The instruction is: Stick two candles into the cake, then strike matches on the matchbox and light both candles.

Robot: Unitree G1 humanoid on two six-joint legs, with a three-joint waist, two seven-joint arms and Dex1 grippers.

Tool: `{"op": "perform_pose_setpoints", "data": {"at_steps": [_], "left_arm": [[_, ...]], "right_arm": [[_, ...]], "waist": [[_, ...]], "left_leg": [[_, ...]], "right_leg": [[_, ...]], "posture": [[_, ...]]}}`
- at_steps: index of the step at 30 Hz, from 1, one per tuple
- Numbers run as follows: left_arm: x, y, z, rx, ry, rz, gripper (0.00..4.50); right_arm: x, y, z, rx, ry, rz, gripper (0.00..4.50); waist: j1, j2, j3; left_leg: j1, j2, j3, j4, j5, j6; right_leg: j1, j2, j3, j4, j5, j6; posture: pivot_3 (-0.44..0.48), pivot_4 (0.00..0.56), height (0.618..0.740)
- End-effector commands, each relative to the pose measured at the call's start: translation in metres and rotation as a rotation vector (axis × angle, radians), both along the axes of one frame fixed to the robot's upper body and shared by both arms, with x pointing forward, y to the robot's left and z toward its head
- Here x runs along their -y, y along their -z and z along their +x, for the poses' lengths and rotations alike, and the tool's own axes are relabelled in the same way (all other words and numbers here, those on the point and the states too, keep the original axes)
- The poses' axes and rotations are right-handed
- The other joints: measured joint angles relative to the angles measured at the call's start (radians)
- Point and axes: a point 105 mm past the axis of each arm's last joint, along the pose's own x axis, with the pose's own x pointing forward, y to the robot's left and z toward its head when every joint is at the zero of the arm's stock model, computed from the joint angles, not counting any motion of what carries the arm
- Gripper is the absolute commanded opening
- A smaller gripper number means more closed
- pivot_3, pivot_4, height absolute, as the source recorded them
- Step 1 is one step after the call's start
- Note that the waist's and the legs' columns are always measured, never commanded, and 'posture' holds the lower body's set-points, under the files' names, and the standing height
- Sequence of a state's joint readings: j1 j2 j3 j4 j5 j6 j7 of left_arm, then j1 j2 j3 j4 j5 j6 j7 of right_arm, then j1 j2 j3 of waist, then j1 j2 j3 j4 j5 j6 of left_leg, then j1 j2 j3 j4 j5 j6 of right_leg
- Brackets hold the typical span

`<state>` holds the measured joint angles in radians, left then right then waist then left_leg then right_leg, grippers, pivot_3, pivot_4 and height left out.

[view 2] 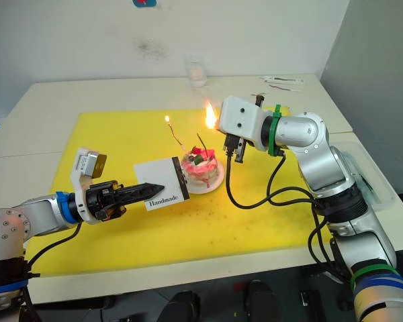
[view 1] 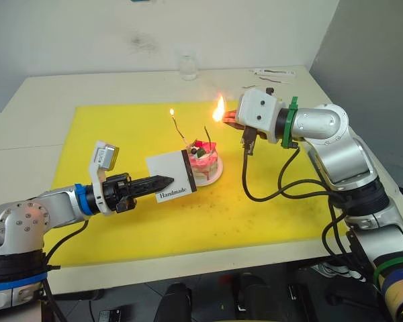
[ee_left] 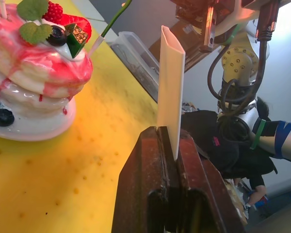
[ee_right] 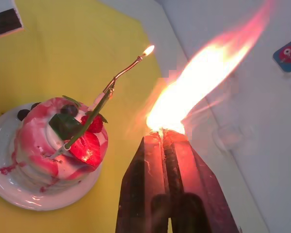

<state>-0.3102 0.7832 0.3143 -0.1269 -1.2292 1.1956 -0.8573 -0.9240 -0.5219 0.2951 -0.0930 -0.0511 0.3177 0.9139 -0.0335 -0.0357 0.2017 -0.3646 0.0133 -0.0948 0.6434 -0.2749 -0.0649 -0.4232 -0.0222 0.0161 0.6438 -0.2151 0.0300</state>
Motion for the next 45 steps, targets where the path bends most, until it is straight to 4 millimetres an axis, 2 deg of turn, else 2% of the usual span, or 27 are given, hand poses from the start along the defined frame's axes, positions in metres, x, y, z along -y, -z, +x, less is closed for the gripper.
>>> {"op": "perform_pose_setpoints", "data": {"at_steps": [1,8,20,45], "left_arm": [[0.002,-0.007,-0.003,0.043,0.016,0.013,0.00],[0.006,-0.007,-0.001,0.050,0.023,0.015,0.00],[0.013,-0.009,0.002,0.064,0.036,0.011,0.00],[0.013,-0.007,0.004,0.065,0.038,0.009,0.00]], "right_arm": [[-0.008,-0.010,-0.018,0.028,-0.068,0.003,0.04],[-0.014,-0.010,-0.022,0.025,-0.092,0.001,0.04],[-0.016,-0.002,-0.016,0.013,-0.074,-0.007,0.04],[-0.007,0.001,-0.015,0.003,-0.051,-0.028,0.04]], "waist": [[0.000,0.000,0.000],[0.000,0.000,0.000],[0.000,0.000,0.000],[0.000,0.000,0.000]], "left_leg": [[0.000,0.000,0.000,0.000,0.000,0.000],[0.000,0.000,-0.001,0.000,0.000,0.000],[0.000,0.000,-0.001,0.000,0.000,0.000],[0.000,0.000,-0.001,0.000,0.000,0.000]], "right_leg": [[0.000,0.000,0.000,0.000,0.000,0.000],[0.000,0.000,0.000,0.001,0.000,0.000],[0.000,0.000,0.000,0.001,0.000,0.000],[0.000,0.000,0.000,0.000,0.000,0.000]], "posture": [[0.000,0.150,0.740],[0.000,0.150,0.740],[0.000,0.150,0.740],[0.000,0.150,0.740]]}}
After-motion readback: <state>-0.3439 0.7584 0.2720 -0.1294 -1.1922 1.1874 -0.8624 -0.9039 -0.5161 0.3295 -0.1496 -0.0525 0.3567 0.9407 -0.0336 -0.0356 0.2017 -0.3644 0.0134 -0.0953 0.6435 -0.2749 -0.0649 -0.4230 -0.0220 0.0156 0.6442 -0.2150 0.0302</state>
